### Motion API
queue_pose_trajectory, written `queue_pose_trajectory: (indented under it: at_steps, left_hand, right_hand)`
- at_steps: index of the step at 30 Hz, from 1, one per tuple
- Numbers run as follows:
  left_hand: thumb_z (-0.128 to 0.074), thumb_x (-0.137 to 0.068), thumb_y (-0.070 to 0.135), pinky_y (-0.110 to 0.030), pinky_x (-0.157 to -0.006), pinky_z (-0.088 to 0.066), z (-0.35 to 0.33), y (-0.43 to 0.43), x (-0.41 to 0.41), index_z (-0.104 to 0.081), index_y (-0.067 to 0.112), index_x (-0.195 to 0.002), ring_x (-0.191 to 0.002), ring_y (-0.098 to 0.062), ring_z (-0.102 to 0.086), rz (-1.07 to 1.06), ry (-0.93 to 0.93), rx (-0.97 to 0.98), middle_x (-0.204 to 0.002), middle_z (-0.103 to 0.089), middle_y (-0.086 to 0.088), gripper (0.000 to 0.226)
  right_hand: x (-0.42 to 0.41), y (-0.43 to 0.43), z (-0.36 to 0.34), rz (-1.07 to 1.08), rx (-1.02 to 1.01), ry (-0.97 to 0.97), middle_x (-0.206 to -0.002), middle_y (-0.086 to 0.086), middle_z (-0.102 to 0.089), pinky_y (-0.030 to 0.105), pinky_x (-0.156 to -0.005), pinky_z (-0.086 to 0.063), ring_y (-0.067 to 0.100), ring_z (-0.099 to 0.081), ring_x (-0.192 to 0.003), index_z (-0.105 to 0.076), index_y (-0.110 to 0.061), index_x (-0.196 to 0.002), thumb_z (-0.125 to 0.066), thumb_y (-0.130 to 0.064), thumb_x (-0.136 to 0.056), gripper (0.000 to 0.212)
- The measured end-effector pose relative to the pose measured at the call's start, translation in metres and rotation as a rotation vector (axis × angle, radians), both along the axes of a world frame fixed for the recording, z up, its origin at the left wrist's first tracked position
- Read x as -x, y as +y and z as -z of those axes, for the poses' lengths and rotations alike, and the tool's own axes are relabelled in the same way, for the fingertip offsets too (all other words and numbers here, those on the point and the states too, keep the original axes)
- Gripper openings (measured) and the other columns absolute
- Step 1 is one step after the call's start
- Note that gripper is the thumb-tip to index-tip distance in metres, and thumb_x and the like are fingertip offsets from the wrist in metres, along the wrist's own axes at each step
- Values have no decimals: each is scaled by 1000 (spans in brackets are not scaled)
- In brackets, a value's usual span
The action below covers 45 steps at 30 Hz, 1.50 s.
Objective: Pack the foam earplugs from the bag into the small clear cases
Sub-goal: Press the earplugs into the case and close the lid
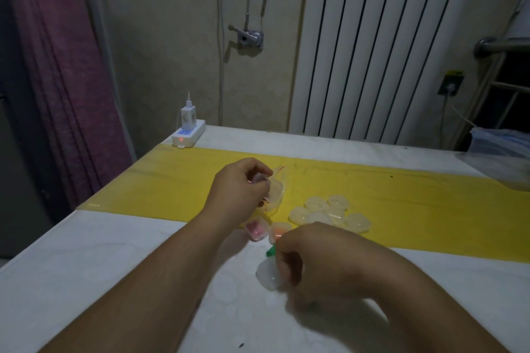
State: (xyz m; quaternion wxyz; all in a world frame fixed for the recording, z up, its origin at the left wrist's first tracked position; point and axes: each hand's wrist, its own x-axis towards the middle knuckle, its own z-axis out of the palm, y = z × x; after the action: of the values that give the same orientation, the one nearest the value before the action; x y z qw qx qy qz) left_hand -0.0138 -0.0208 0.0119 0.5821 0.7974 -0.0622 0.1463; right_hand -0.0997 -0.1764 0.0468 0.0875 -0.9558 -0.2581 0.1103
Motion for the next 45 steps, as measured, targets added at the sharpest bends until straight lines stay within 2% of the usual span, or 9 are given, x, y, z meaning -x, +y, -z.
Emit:
queue_pose_trajectory:
  at_steps: [3,6,15,20,26,33,37,41,45]
  left_hand:
    - [-64,-81,2,-45,-67,-60,0,1,-2,-70,23,-81,-67,-24,-68,-21,-21,-5,-80,-69,-1,23]
    - [-64,-81,1,-46,-67,-60,0,2,-3,-69,26,-78,-65,-21,-67,-29,-26,1,-78,-69,1,25]
    - [-64,-82,1,-38,-64,-61,0,2,-2,-68,25,-79,-63,-18,-66,-17,-28,3,-81,-69,0,24]
    - [-64,-82,1,-32,-61,-59,2,1,-3,-68,25,-78,-61,-18,-64,-12,-26,-8,-81,-69,-3,25]
    - [-66,-81,5,-39,-66,-60,4,2,-5,-69,27,-83,-69,-17,-66,-17,-34,-40,-79,-69,3,21]
    - [-54,-87,-1,-17,-46,-46,0,1,0,-51,20,-83,-48,-2,-58,-7,-17,-44,-87,-66,-8,22]
    - [-53,-86,2,-34,-55,-54,1,1,0,-50,30,-83,-58,-8,-61,5,-29,-124,-85,-67,5,28]
    - [-56,-90,14,-33,-62,-47,3,-3,3,-45,35,-85,-76,-14,-58,-25,-153,-412,-84,-63,10,24]
    - [-58,-91,13,-31,-62,-47,2,-8,6,-46,34,-87,-73,-14,-59,32,-192,-424,-87,-64,8,24]
  right_hand:
    - [-13,-14,-2,110,-348,-28,-63,-15,-63,17,-55,-46,0,-57,-55,-64,-27,-75,-67,-13,-75,14]
    - [-22,-16,3,199,-554,-84,-68,-10,-69,22,-61,-52,4,-64,-58,-72,-25,-77,-66,-11,-79,15]
    - [-37,-8,25,138,-391,-96,-73,-17,-64,10,-61,-42,-5,-57,-66,-70,-30,-79,-71,-17,-78,13]
    - [-40,1,29,58,-161,-135,-111,-11,-69,25,-85,-48,10,-61,-100,-68,-34,-117,-61,-21,-88,33]
    - [-37,8,36,-6,-63,-232,-105,-3,-57,34,-81,-49,21,-56,-98,-70,-30,-105,-55,-23,-90,23]
    - [-42,-6,29,175,-398,-222,-85,-13,-63,26,-72,-48,5,-56,-76,-64,-31,-84,-68,-22,-83,10]
    - [-44,-15,28,321,-629,-246,-82,-16,-63,18,-59,-42,0,-54,-62,-55,-33,-82,-71,-25,-83,18]
    - [-46,-18,28,376,-896,-269,-62,-18,-57,14,-51,-37,2,-46,-52,-60,-25,-75,-79,-20,-77,20]
    - [-46,-12,30,354,-930,-304,-62,-19,-62,10,-55,-38,0,-53,-57,-68,-34,-69,-77,-18,-79,21]
